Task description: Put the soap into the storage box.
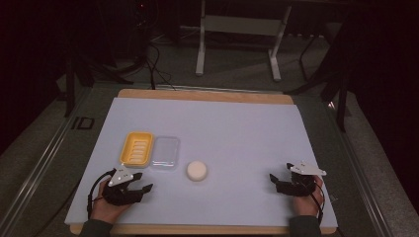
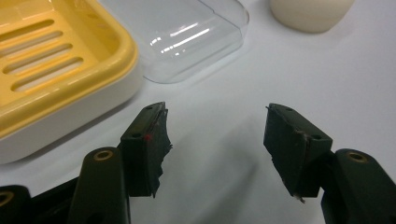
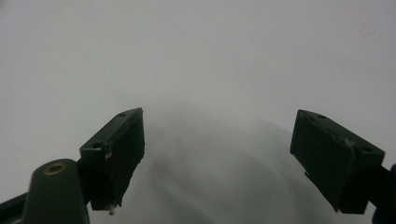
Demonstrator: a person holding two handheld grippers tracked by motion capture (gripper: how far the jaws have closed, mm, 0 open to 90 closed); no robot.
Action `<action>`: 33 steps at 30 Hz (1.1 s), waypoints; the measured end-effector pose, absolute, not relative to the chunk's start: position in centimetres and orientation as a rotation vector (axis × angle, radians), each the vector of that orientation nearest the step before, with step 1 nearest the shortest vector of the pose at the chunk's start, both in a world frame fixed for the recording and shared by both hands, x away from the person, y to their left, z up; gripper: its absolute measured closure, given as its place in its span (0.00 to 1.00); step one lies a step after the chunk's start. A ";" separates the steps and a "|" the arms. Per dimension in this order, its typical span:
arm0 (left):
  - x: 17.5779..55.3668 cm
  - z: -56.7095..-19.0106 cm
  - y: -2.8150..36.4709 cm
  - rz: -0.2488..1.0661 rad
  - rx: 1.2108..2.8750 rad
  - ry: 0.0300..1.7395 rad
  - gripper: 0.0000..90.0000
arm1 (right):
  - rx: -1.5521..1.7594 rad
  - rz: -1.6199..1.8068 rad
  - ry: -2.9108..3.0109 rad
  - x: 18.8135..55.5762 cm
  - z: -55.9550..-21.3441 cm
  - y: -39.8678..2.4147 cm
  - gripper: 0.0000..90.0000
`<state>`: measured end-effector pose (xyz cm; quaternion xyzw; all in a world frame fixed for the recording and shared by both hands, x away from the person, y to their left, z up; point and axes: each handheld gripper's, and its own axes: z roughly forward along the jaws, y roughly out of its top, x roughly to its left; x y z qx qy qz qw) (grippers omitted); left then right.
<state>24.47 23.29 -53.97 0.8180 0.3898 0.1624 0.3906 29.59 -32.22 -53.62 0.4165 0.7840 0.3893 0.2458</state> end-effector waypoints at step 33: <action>26.4 -49.3 21.8 0.327 2.313 0.792 0.48 | 1.048 1.056 2.125 28.9 -53.6 -31.8 0.20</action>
